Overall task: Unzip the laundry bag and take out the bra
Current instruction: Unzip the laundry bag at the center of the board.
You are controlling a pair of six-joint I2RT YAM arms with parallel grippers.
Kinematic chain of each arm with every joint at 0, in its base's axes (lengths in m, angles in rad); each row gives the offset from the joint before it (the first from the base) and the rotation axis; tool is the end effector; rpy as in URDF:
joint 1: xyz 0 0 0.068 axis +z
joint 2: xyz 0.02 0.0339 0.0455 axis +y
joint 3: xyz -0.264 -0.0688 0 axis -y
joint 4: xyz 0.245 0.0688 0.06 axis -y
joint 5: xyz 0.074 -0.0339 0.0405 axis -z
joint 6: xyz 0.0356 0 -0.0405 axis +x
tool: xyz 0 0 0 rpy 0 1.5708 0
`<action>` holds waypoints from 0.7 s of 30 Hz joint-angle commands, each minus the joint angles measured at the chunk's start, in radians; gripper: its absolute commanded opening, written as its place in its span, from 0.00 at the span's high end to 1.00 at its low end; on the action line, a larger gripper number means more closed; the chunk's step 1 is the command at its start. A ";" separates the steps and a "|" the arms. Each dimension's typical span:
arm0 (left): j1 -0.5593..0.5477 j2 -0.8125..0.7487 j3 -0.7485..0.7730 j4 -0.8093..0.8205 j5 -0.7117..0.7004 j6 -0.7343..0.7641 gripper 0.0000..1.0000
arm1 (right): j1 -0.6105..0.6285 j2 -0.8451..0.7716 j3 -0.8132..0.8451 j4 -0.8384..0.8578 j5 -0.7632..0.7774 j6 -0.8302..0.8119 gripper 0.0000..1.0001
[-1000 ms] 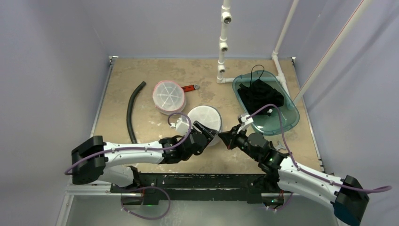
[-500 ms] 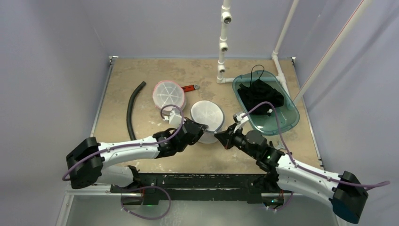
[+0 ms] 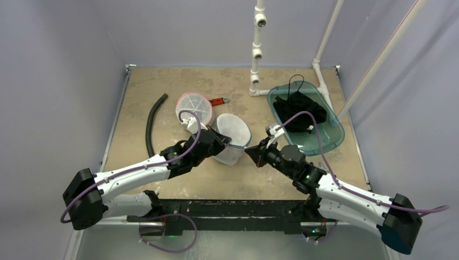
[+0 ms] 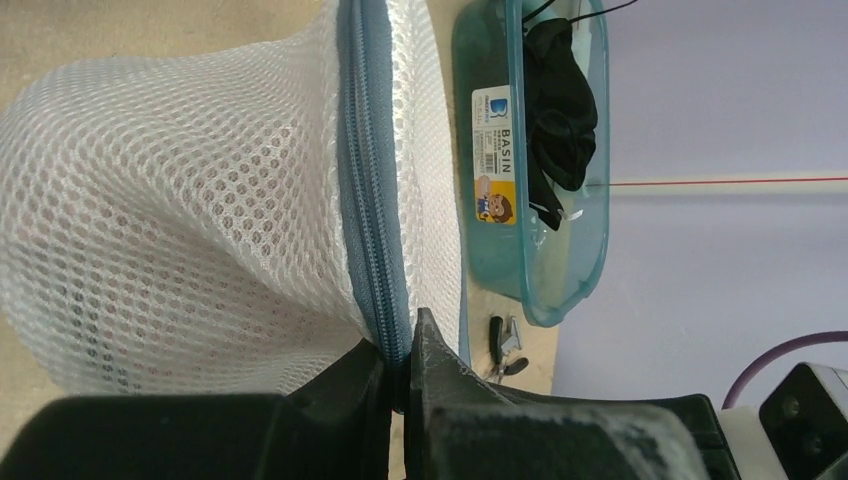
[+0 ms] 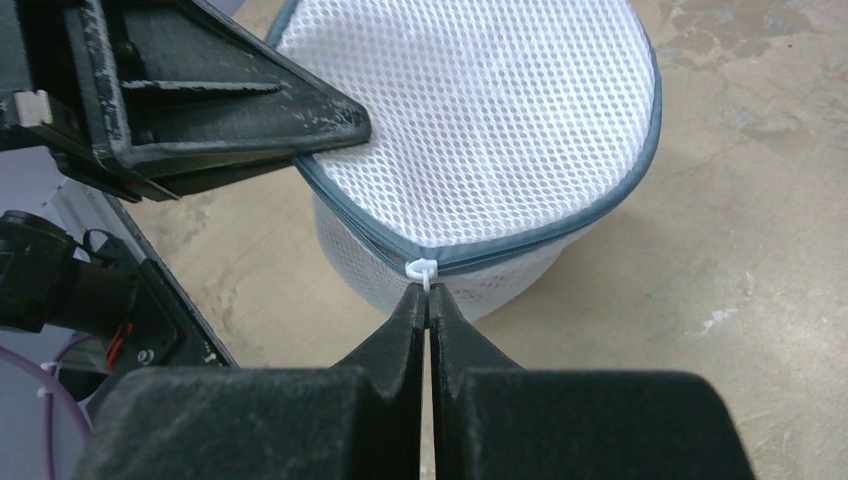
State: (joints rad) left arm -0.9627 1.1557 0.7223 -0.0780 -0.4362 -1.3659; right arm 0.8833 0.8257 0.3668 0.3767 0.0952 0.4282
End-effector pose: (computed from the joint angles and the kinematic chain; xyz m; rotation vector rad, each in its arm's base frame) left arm 0.1573 -0.1997 0.2546 -0.7088 2.0650 -0.9747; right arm 0.1272 0.1496 0.2438 -0.3170 1.7060 0.9081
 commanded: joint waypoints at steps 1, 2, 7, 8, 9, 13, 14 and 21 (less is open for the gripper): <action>0.049 -0.039 0.017 0.010 0.016 0.172 1.00 | -0.003 0.003 0.022 -0.053 0.076 0.040 1.00; 0.055 -0.042 0.017 0.014 0.031 0.189 1.00 | -0.004 0.002 0.013 -0.050 0.088 0.051 1.00; 0.085 -0.061 0.012 0.043 0.102 0.251 1.00 | -0.005 -0.008 -0.025 -0.053 0.164 0.108 1.00; 0.092 -0.063 0.012 0.047 0.120 0.264 1.00 | -0.005 -0.011 -0.031 -0.057 0.179 0.118 1.00; 0.098 -0.065 0.012 0.052 0.137 0.275 1.00 | -0.005 -0.016 -0.035 -0.062 0.198 0.135 1.00; 0.127 -0.058 0.020 0.063 0.236 0.361 1.00 | -0.015 -0.051 -0.054 -0.110 0.280 0.186 1.00; 0.135 -0.055 0.021 0.064 0.258 0.373 1.00 | -0.014 -0.061 -0.058 -0.116 0.291 0.190 1.00; 0.179 0.030 0.101 0.146 0.493 0.545 1.00 | -0.014 -0.230 -0.135 -0.011 0.236 0.102 1.00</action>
State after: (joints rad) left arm -0.8215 1.1404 0.7303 -0.0036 -0.0761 -0.9882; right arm 0.8825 0.6819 0.2768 0.3225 0.2901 0.5846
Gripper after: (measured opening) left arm 0.031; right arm 0.007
